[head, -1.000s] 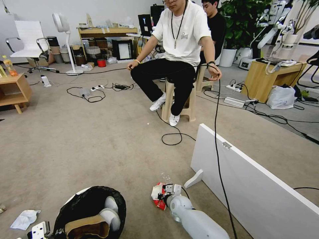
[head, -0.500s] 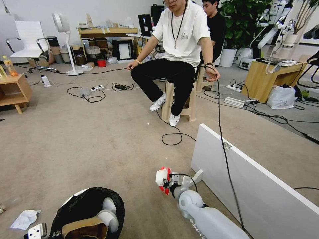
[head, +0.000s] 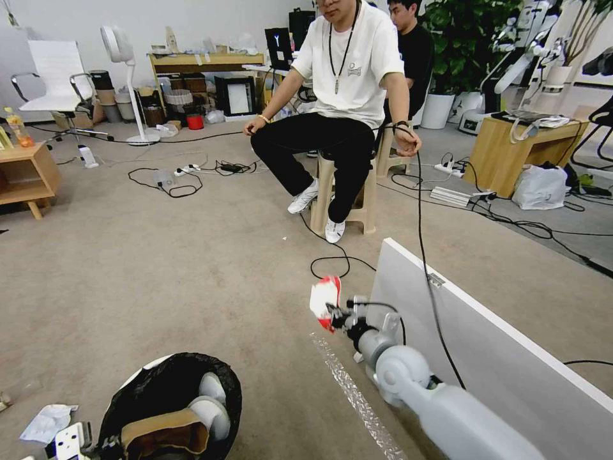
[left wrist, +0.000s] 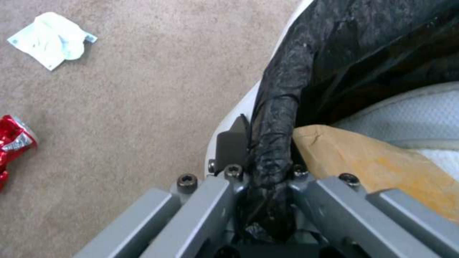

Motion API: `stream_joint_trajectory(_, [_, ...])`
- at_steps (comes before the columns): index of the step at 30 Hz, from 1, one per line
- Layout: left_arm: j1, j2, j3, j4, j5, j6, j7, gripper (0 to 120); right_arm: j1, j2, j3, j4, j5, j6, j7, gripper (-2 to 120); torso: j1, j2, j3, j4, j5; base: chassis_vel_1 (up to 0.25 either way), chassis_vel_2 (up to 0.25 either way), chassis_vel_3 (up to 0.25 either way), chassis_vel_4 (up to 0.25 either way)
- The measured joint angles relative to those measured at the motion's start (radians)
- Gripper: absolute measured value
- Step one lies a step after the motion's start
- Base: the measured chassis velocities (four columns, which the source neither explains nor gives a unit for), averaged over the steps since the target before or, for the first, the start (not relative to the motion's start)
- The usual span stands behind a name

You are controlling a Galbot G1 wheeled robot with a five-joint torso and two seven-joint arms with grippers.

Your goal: Pick up the trash bin and place the garbage on the floor into it.

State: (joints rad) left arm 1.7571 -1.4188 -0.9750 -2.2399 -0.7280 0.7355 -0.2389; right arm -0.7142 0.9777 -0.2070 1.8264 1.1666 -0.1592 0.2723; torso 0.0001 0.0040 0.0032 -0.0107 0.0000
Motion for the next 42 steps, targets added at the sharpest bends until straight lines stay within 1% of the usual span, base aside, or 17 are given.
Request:
stream_joint_trajectory(1, [0.0, 0.0, 0.0, 0.0, 0.0, 0.0, 0.0, 1, 0.0, 0.0, 0.0, 0.0, 0.0, 0.0, 0.0, 0, 0.0, 0.0, 0.0, 0.0, 0.0, 0.0, 0.0, 0.0, 0.0])
stream_joint_trajectory(2, [-0.001, 0.002, 0.001, 0.0, -0.002, 0.0, 0.0, 1, 0.012, -0.015, -0.012, 0.049, 0.019, 0.006, -0.006, 0, 0.0, 0.0, 0.0, -0.0001, -0.0001, 0.0, 0.0, 0.0, 0.0])
stream_joint_trajectory(6, [-0.002, 0.005, 0.001, 0.0, -0.005, 0.0, 0.0, 1, 0.03, -0.032, -0.028, 0.103, 0.04, 0.014, -0.018, 0, 0.0, 0.0, 0.0, -0.0001, 0.0, 0.0, 0.0, 0.0, 0.0])
stream_joint_trajectory(8, [-0.002, 0.013, 0.001, -0.001, -0.007, 0.0, -0.001, 1, 0.076, -0.051, -0.065, 0.178, 0.076, 0.02, -0.03, 0, 0.0, 0.0, 0.0, -0.0002, -0.0002, 0.0, 0.0, 0.0, 0.0])
stream_joint_trajectory(10, [-0.002, 0.014, 0.001, -0.002, -0.008, 0.0, -0.001, 1, 0.089, -0.053, -0.077, 0.192, 0.083, 0.023, -0.033, 0, 0.0, 0.0, 0.0, -0.0002, -0.0001, 0.0, 0.0, 0.0, 0.0])
stream_joint_trajectory(11, [-0.004, 0.017, 0.001, -0.003, -0.011, 0.0, -0.001, 1, 0.121, -0.055, -0.111, 0.221, 0.097, 0.031, -0.042, 0, 0.0, 0.0, 0.0, 0.0, -0.0002, 0.0, 0.0, 0.0, 0.0])
stream_joint_trajectory(12, [-0.004, 0.017, 0.001, -0.003, -0.011, 0.0, -0.001, 1, 0.121, -0.055, -0.111, 0.221, 0.097, 0.031, -0.042, 0, 0.0, 0.0, 0.0, 0.0, -0.0002, 0.0, 0.0, 0.0, 0.0])
stream_joint_trajectory(14, [-0.008, 0.023, 0.002, -0.006, -0.015, 0.0, -0.002, 1, 0.175, -0.049, -0.185, 0.245, 0.115, 0.053, -0.067, 0, 0.0, 0.0, 0.0, -0.0001, -0.0001, 0.0, 0.0, 0.0, 0.0])
stream_joint_trajectory(15, [-0.008, 0.023, 0.002, -0.006, -0.015, 0.0, -0.002, 1, 0.175, -0.049, -0.185, 0.245, 0.115, 0.053, -0.067, 0, 0.0, 0.0, 0.0, -0.0001, -0.0001, 0.0, 0.0, 0.0, 0.0])
stream_joint_trajectory(20, [-0.021, 0.037, 0.005, -0.008, -0.029, 0.0, -0.013, 1, 0.259, -0.026, -0.328, 0.258, 0.143, 0.071, -0.085, 0, 0.0, 0.0, 0.0, -0.0001, -0.0002, 0.0, 0.0, 0.0, 0.0])
stream_joint_trajectory(22, [-0.023, 0.039, 0.005, -0.009, -0.03, 0.0, -0.014, 1, 0.269, -0.023, -0.347, 0.26, 0.146, 0.072, -0.084, 0, 0.0, 0.0, 0.0, 0.0, -0.0002, 0.0, 0.0, 0.0, 0.0])
stream_joint_trajectory(24, [-0.028, 0.046, 0.006, -0.009, -0.035, 0.0, -0.015, 1, 0.314, -0.015, -0.425, 0.27, 0.158, 0.073, -0.077, 0, 0.0, 0.0, 0.0, -0.0002, -0.0002, 0.0, 0.0, 0.0, 0.0])
stream_joint_trajectory(28, [-0.031, 0.051, 0.006, -0.009, -0.036, 0.0, -0.016, 1, 0.356, -0.006, -0.479, 0.276, 0.175, 0.072, -0.066, 0, 0.0, 0.0, 0.0, -0.0002, -0.0002, 0.0, 0.0, 0.0, 0.0])
stream_joint_trajectory(30, [-0.036, 0.052, 0.008, -0.009, -0.037, 0.0, -0.016, 1, 0.41, 0.008, -0.542, 0.276, 0.192, 0.065, -0.057, 0, 0.0, 0.0, 0.0, -0.0001, -0.0002, 0.0, 0.0, 0.0, 0.0])
stream_joint_trajectory(33, [-0.039, 0.054, 0.008, -0.012, -0.041, 0.0, -0.016, 1, 0.444, 0.018, -0.592, 0.27, 0.203, 0.059, -0.05, 0, 0.0, 0.0, 0.0, 0.0, -0.0002, 0.0, 0.0, 0.0, 0.0])
stream_joint_trajectory(37, [-0.042, 0.061, 0.002, -0.016, -0.052, 0.0, -0.02, 1, 0.456, 0.027, -0.634, 0.262, 0.208, 0.053, -0.039, 0, 0.0, 0.0, 0.0, -0.0001, -0.0001, 0.0, 0.0, 0.0, 0.0])
stream_joint_trajectory(42, [-0.055, 0.085, -0.015, -0.018, -0.074, 0.0, -0.035, 1, 0.452, 0.047, -0.673, 0.245, 0.209, 0.042, -0.021, 0, 0.0, 0.0, 0.0, -0.0002, -0.0001, 0.0, 0.0, 0.0, 0.0])
